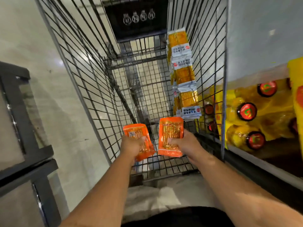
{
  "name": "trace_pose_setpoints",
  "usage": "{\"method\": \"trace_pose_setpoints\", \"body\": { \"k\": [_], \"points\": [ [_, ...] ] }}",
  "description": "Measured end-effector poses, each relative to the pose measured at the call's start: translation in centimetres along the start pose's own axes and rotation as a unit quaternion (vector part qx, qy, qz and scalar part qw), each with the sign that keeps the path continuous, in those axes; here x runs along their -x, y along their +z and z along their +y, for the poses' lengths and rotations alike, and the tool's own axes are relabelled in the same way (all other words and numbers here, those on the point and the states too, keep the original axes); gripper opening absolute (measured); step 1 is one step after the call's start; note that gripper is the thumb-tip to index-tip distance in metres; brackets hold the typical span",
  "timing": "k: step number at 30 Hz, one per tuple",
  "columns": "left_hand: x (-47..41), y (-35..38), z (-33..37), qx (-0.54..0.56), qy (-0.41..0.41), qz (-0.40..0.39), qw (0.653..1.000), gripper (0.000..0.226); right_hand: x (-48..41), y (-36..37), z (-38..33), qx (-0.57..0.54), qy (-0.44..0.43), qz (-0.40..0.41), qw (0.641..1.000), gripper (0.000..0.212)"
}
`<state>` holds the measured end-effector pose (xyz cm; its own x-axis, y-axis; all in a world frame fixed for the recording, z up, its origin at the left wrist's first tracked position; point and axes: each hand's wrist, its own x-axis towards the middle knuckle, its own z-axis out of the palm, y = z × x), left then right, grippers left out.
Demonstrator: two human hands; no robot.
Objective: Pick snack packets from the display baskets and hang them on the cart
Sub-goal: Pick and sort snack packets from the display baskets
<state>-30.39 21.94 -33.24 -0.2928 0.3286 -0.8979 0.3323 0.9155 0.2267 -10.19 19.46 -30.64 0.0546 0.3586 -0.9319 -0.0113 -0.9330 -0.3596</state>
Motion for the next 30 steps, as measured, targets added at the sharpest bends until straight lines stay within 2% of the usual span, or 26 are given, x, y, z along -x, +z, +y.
{"method": "trace_pose_setpoints", "body": {
  "k": [1,4,5,8,11,15,19,22,26,28,30],
  "points": [
    [0.4,-0.8,-0.1,0.023,0.019,-0.019,0.999,0.102,0.9,0.0,-0.1,-0.013,-0.007,-0.004,1.000,0.028],
    [3.5,-4.5,1.4,0.046,0.060,-0.113,0.991,0.063,4.7,-0.1,-1.6,-0.047,-0.046,-0.014,0.998,0.025],
    [5.1,-5.9,2.1,0.051,0.091,-0.143,0.984,0.058,6.6,-0.1,-2.4,-0.062,-0.071,-0.019,0.995,0.025],
    [9.5,-9.4,3.4,0.057,0.168,-0.213,0.961,0.049,11.9,0.0,-3.2,-0.122,-0.136,-0.019,0.983,0.037],
    [14.3,-12.6,3.9,0.092,0.215,-0.270,0.934,0.055,18.0,0.5,-3.1,-0.180,-0.208,0.011,0.961,0.048],
    [20.1,-16.0,3.6,0.133,0.243,-0.288,0.917,0.045,25.8,1.9,-2.6,-0.217,-0.293,0.020,0.931,0.071],
    [25.0,-16.8,3.5,0.131,0.289,-0.323,0.892,0.038,32.0,3.6,-0.5,-0.264,-0.339,0.016,0.903,0.068],
    [28.2,-15.9,3.0,0.124,0.321,-0.370,0.863,0.041,35.7,5.0,1.6,-0.270,-0.367,0.074,0.887,0.055],
    [32.0,-13.7,1.2,0.114,0.316,-0.428,0.839,0.042,38.8,5.2,4.3,-0.308,-0.372,0.136,0.865,0.045],
    [33.9,-12.4,0.6,0.092,0.312,-0.457,0.828,0.035,40.3,4.6,6.1,-0.339,-0.374,0.163,0.848,0.042],
    [35.5,-10.8,-0.1,0.068,0.299,-0.482,0.821,0.038,41.7,3.9,8.1,-0.369,-0.381,0.187,0.827,0.039]
  ]
}}
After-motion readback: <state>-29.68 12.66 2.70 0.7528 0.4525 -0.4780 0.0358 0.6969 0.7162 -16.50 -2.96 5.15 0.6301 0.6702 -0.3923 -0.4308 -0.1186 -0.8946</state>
